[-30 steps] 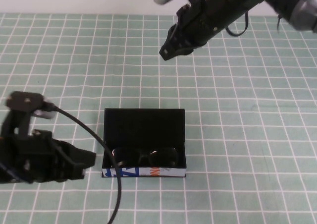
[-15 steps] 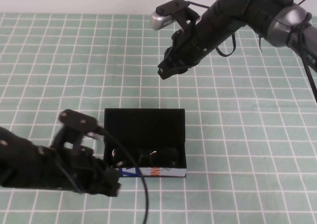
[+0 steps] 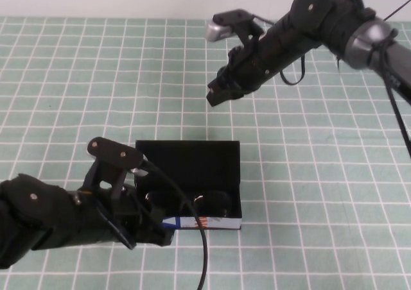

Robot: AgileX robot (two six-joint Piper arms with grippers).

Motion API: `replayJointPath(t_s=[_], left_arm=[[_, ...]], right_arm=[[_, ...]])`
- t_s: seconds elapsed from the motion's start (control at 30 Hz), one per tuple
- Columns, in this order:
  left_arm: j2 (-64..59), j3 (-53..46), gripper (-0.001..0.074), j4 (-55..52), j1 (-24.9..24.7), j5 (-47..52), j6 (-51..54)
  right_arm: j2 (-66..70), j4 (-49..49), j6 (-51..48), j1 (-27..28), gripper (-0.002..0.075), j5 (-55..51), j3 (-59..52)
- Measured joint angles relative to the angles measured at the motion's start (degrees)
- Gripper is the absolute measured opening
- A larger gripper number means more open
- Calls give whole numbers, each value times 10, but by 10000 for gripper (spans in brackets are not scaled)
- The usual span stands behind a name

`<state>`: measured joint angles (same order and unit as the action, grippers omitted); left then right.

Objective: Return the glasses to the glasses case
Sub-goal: Close the glasses case

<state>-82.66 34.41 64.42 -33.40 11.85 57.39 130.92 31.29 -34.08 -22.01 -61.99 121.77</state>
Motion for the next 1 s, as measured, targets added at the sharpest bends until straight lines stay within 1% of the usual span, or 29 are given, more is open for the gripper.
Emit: replayJointPath(t_s=[0.27, 0.5, 0.8, 1.0], left_arm=[[-33, 0, -2, 8, -1, 20, 0], [-61, 0, -2, 39, -1, 2, 11], [-79, 0, -2, 72, -1, -4, 34], [-79, 0, -2, 82, -1, -7, 39]], right_arm=[[24, 5, 0, 5, -11, -6, 0], [42, 23, 0, 9, -11, -6, 0], [47, 31, -54, 9, -11, -66, 0], [47, 39, -78, 9, -11, -76, 0]])
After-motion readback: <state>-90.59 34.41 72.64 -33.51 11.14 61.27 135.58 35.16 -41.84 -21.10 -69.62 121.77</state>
